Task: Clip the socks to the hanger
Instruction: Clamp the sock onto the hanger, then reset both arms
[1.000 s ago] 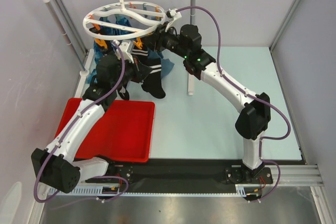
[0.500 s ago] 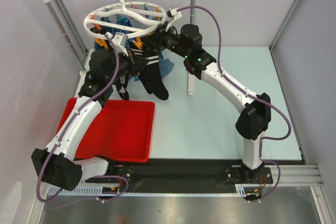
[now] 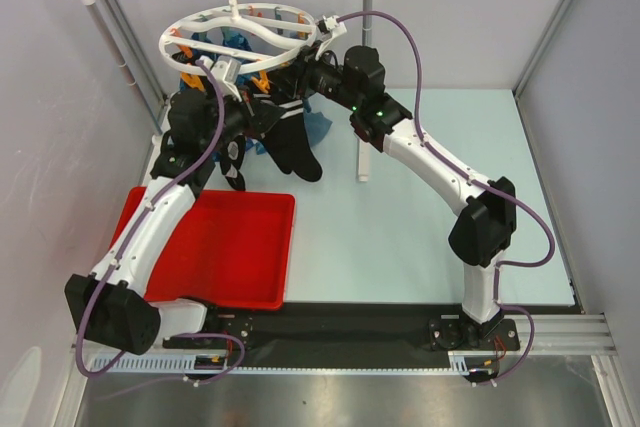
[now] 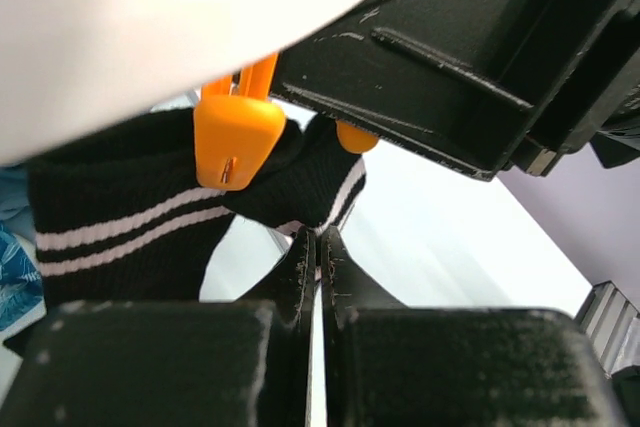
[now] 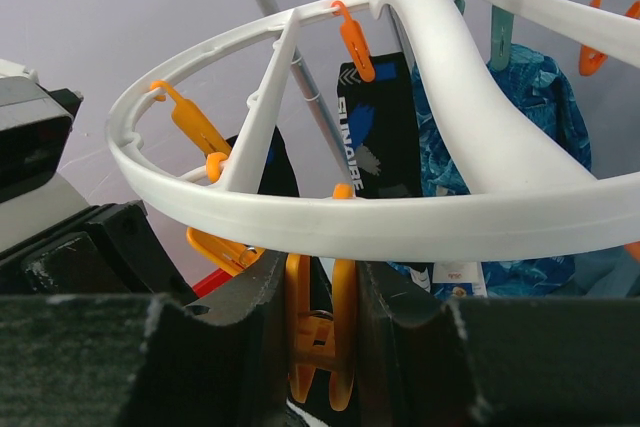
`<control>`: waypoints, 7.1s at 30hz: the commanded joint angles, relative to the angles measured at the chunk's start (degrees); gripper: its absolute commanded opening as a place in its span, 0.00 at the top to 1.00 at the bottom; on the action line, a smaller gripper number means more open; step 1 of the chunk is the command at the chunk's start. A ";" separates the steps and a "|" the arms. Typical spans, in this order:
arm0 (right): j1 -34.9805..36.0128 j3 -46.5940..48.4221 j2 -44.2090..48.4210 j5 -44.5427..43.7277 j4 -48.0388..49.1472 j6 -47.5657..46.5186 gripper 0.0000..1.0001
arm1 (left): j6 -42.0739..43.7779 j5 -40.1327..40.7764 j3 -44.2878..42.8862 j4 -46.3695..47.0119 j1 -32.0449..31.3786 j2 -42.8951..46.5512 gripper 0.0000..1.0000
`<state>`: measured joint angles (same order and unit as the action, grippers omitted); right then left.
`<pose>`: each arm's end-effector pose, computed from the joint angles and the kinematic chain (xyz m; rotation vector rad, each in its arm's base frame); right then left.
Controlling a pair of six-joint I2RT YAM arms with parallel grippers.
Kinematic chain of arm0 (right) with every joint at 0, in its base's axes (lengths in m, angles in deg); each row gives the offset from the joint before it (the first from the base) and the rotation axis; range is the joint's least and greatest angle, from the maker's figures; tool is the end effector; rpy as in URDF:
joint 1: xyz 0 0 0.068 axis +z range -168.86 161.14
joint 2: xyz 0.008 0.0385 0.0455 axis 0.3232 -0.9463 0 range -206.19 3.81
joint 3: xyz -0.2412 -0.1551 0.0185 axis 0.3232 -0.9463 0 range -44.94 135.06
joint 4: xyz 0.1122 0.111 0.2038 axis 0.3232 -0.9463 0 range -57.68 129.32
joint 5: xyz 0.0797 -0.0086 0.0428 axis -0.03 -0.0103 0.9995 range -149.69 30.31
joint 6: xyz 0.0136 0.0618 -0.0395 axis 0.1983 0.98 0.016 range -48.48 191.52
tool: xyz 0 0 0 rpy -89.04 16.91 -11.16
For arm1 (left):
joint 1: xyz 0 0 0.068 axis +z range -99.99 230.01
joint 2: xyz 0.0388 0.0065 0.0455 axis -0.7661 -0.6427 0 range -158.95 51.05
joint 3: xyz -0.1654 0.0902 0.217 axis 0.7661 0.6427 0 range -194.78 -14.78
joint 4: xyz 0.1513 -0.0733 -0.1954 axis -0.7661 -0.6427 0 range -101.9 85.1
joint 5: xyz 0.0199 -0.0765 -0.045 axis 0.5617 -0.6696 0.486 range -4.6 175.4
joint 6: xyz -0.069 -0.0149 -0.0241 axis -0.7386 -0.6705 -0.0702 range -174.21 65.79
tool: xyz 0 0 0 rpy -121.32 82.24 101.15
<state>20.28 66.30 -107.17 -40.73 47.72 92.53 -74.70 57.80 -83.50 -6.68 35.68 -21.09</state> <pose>0.3690 0.3265 0.4552 -0.5221 1.4296 1.0873 0.2909 -0.1042 0.4128 0.2861 1.6996 -0.8535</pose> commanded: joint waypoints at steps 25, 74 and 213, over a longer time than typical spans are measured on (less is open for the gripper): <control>-0.02 2.40 2.43 1.87 1.18 1.05 1.00 | -0.78 -9.14 0.61 5.83 1.32 -0.72 1.00; 0.24 2.49 2.17 2.22 0.74 1.49 1.00 | -5.44 -15.21 4.83 15.31 4.75 1.21 1.00; -0.46 -26.94 27.03 -13.77 -11.12 -7.92 0.00 | -17.13 -15.83 20.12 7.26 7.21 19.92 0.37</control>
<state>20.01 41.84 -85.23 -51.96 37.36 86.39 -91.55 42.96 -64.51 2.52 42.67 -6.25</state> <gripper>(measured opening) 0.994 0.627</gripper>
